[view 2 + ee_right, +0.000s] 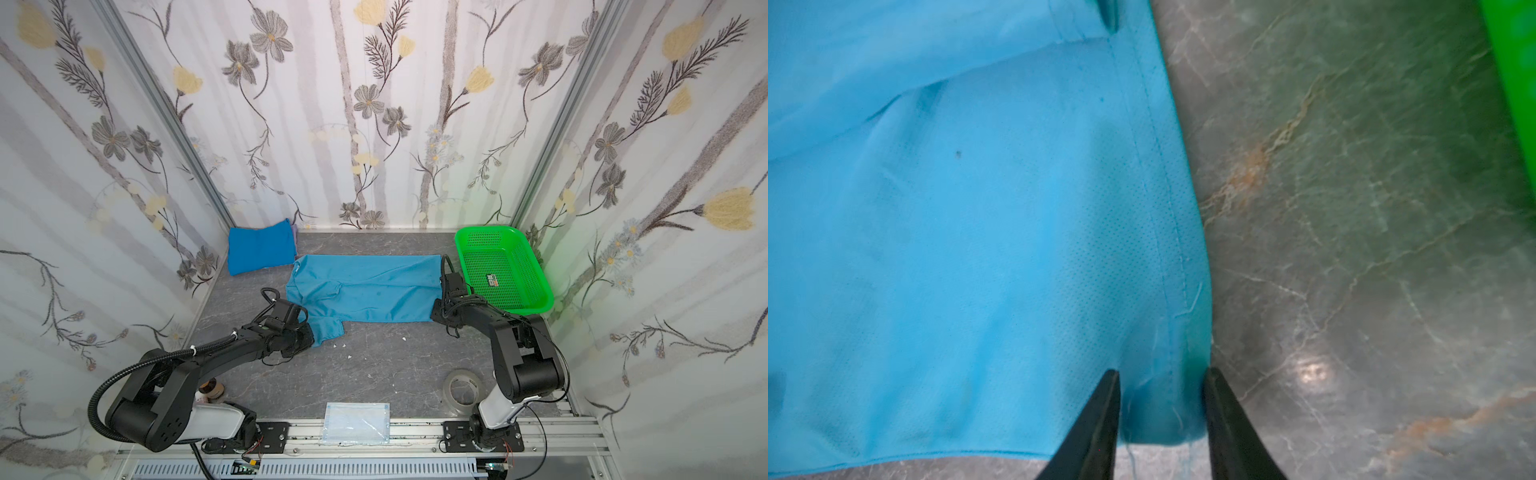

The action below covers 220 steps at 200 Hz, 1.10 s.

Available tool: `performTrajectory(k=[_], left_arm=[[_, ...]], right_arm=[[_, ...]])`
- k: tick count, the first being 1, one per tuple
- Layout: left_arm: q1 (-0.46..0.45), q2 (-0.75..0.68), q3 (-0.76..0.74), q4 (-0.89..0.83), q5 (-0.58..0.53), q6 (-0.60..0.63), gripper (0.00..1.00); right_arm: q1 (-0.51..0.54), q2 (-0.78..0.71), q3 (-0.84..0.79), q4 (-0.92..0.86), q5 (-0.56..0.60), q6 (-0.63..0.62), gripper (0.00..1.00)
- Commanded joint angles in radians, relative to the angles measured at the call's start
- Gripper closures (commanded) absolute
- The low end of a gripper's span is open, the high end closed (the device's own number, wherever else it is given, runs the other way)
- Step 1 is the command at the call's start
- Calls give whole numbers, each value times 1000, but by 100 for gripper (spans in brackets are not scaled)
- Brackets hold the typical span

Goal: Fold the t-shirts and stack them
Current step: 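Grasp the near hem corners of the shirt with both grippers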

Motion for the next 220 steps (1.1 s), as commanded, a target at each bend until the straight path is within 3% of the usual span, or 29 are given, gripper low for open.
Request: performTrajectory(k=[1, 23, 41, 49, 59, 65, 80, 94, 156, 185, 220], left_arm=[[0, -28, -7, -136, -39, 18, 100], [-1, -30, 2, -153, -44, 35, 100], [3, -43, 8, -170, -38, 43, 100], [1, -63, 10, -184, -39, 44, 100], [2, -99, 11, -208, -48, 44, 100], [2, -122, 10, -221, -52, 46, 100], [5, -158, 16, -246, -56, 55, 100], [5, -166, 21, -249, -49, 58, 100], [8, -166, 22, -249, -51, 59, 100], [21, -193, 25, -277, -65, 65, 100], [59, -318, 28, -364, -100, 63, 100]], right_arm=[[0, -6, -4, -3, 9, 1, 70], [-1, 9, 16, -10, 11, 0, 87], [2, 4, 10, -24, 17, -5, 87], [2, -7, -5, -21, 21, -6, 80], [2, -25, -23, -24, 24, -10, 53], [5, -39, -32, -27, 27, -12, 45], [9, -69, -50, -32, 34, -13, 35], [15, -94, -61, -37, 37, -15, 34], [23, -60, -70, -13, 17, -20, 74], [27, -45, -50, -33, 33, -27, 100], [79, -128, -59, -131, 108, -50, 100]])
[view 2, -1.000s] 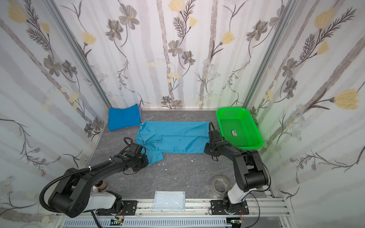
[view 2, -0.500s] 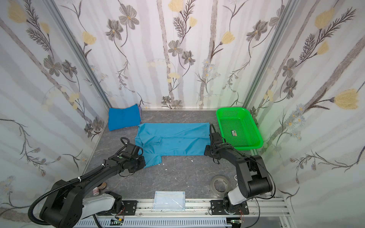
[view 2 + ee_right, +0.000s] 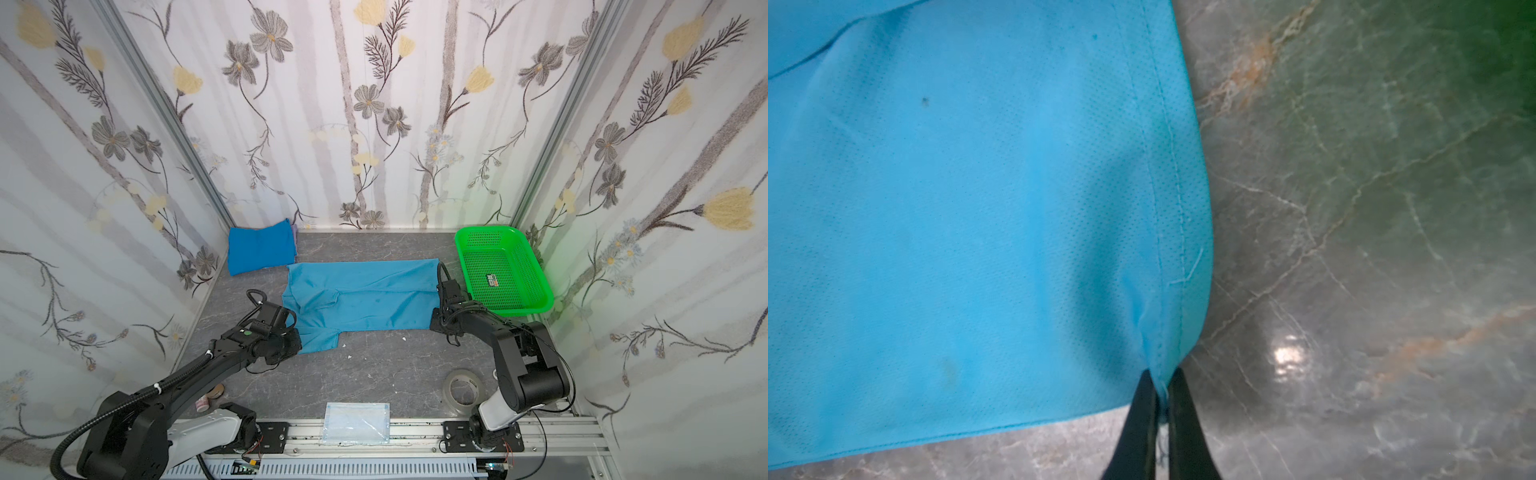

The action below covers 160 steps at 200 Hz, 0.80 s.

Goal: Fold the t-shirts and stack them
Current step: 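Lift the hem with both grippers and fold it over toward the collar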

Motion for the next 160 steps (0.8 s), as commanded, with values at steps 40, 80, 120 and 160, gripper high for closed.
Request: performTrajectory(k=[40, 80, 120, 160], left_arm=[[-8, -200, 32, -173, 15, -38, 100], [-18, -229, 148, -228, -5, -18, 100], [29, 6, 354, -154, 65, 85, 100], [122, 200, 490, -81, 121, 112, 100]], right_arm=[[137, -251, -1, -233, 74, 3, 100], [131, -292, 37, -253, 56, -9, 100], [53, -152, 148, -167, -26, -82, 100], [-8, 63, 336, -160, -82, -145, 100]])
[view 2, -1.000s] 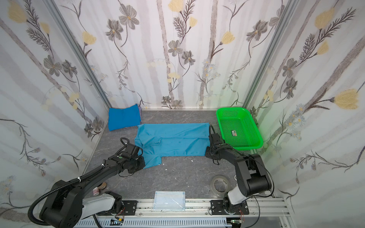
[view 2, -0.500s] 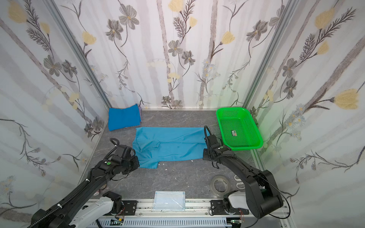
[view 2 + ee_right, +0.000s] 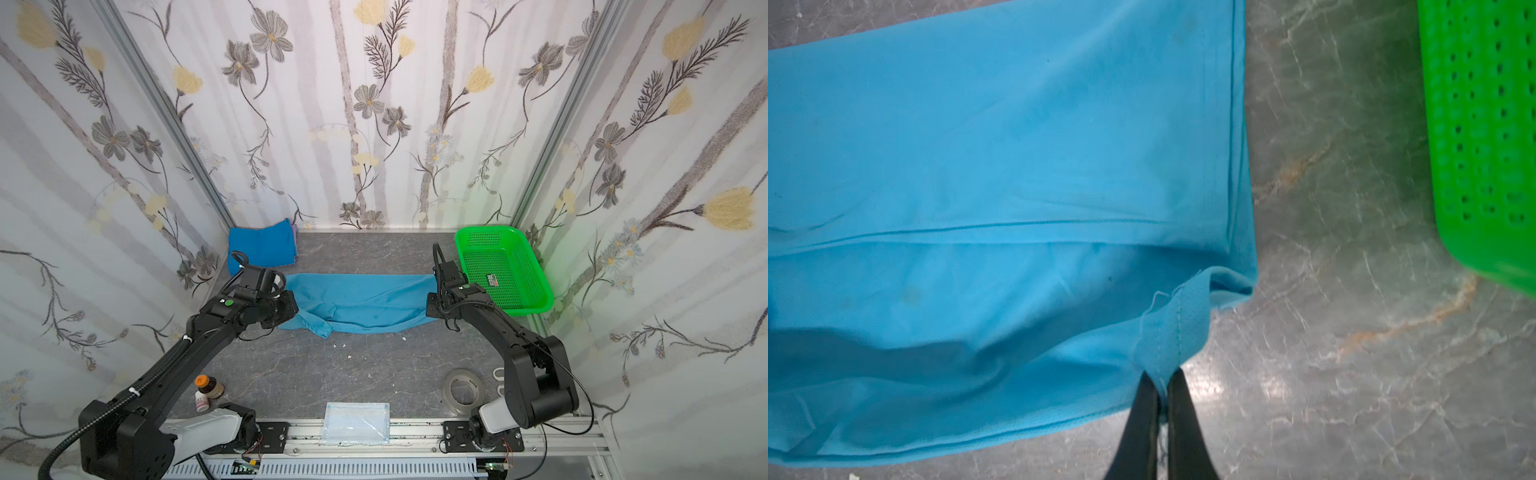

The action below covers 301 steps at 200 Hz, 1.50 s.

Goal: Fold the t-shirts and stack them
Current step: 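Lift the hem with both grippers and fold it over toward the collar, then lay the folded hem down and release it with both grippers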

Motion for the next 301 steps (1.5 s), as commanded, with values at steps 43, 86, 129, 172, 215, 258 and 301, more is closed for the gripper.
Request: performTrajectory(k=[43, 86, 129, 172, 215, 258, 301], left_arm=[[103, 282, 205, 119, 117, 70, 100], [112, 455, 356, 107, 140, 89, 100], [135, 560, 411, 126, 156, 84, 100], [136, 621, 478, 125, 168, 90, 100], [136, 679, 553, 113, 184, 90, 100], [137, 710, 590, 86, 181, 95, 100], [148, 731, 583, 95, 175, 77, 100]], right_arm=[[-67, 192, 190, 41, -57, -64, 100], [-86, 290, 291, 42, -94, -61, 100], [-106, 387, 360, 23, -100, -48, 100], [-118, 342, 298, 55, -79, -19, 100], [-125, 328, 299, 44, -71, -8, 100], [-126, 325, 297, 58, -77, 0, 100], [-128, 368, 360, 53, -62, 17, 85]])
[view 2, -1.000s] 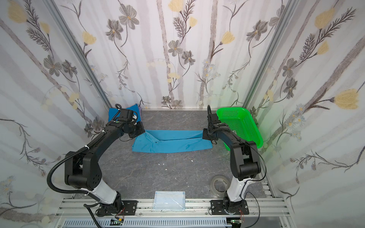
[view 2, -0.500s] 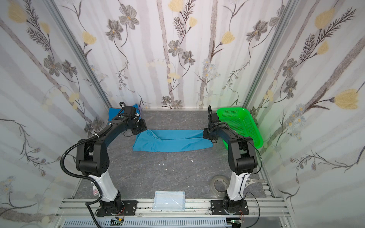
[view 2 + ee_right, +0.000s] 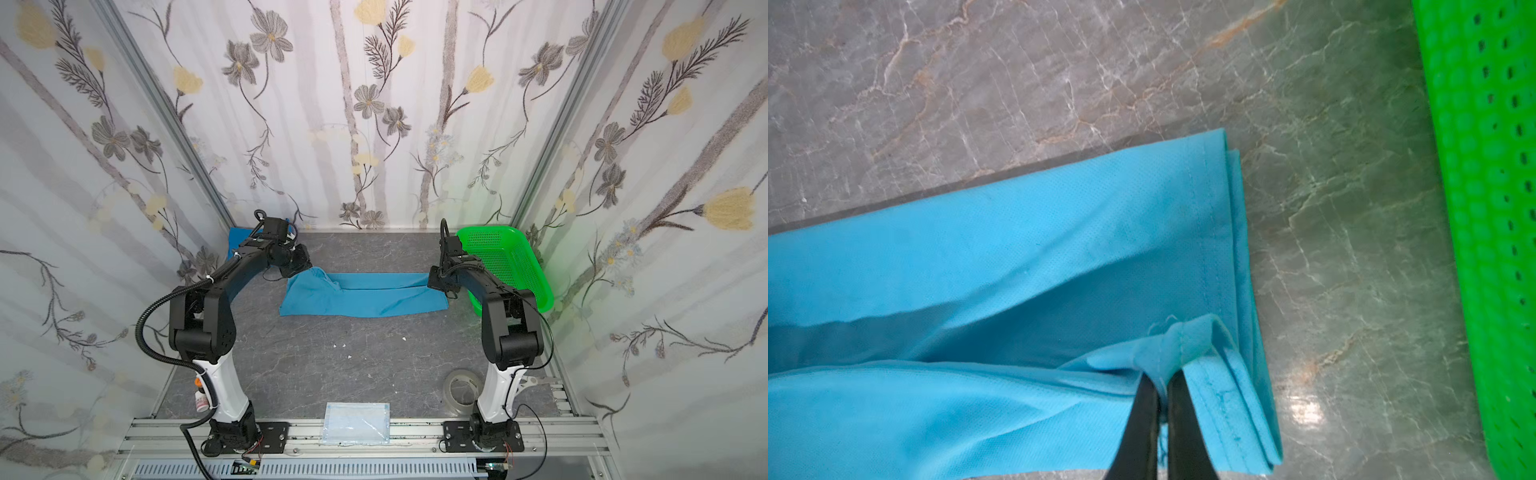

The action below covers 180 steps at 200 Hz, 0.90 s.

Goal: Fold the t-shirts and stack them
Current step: 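Lay the folded hem down and release it with both grippers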

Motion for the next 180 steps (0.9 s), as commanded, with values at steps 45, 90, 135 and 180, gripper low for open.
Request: performTrajectory(k=[45, 90, 135, 180], left_arm=[[20, 108, 125, -22, 35, -14, 100], [22, 157, 160, -33, 52, -11, 100], [48, 184, 157, -36, 28, -26, 100], [70, 179, 153, -41, -4, -43, 100]], right_arm=[[42, -96, 1, 47, 56, 16, 0], [70, -108, -100, 101, 7, 34, 0], [95, -96, -122, 117, -12, 44, 0], [93, -135, -183, 132, 35, 55, 0]])
